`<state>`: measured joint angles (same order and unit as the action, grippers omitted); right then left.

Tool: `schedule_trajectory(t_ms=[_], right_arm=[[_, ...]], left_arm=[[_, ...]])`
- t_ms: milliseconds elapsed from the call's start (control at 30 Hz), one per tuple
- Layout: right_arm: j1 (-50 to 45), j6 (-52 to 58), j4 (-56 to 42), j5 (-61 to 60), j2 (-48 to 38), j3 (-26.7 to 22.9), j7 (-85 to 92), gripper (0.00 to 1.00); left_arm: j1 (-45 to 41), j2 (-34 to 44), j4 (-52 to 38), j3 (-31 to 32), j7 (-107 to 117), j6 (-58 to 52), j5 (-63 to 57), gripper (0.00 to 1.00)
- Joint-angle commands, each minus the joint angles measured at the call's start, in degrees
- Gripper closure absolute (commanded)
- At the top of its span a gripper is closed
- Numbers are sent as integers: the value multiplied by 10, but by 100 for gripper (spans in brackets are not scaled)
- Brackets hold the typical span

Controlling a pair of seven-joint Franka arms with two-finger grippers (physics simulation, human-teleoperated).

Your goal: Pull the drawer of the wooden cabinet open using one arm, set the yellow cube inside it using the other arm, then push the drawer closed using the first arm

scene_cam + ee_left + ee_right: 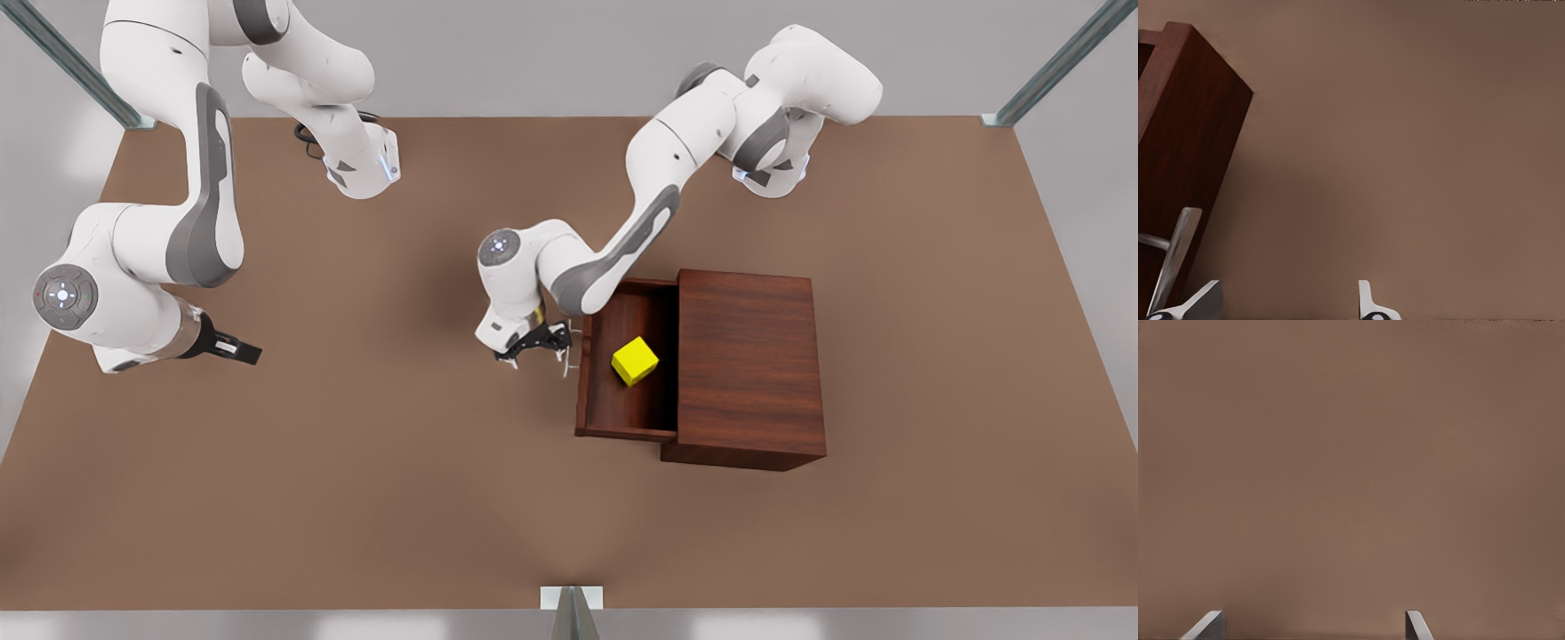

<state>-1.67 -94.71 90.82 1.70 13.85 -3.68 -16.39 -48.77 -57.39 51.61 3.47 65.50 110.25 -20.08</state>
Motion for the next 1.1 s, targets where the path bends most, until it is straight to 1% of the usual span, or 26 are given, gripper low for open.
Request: schedule_trajectory(t_ms=[0,200,300,333,400,433,800,1067], right_arm=[[0,0,0,0,0,0,103,0],[0,0,0,0,0,0,103,0],[0,1,-1,0,1,0,103,0],[0,1,-1,0,1,0,103,0],[0,1,-1,0,1,0,103,0],[0,1,-2,0,1,0,103,0],[0,1,-2,1,2,0,103,0],[0,2,-2,1,2,0,103,0]], left_arm=[[4,2,0,-1,17,-20,0,0],[29,6,0,0,-41,-39,6,0],[26,6,17,3,-41,-43,7,0],[24,7,24,4,-39,-43,7,0],[26,37,67,5,-43,-43,8,0],[27,41,75,5,-43,-43,8,0],[65,55,80,5,-100,-68,10,0],[95,69,104,4,-152,-67,21,0]])
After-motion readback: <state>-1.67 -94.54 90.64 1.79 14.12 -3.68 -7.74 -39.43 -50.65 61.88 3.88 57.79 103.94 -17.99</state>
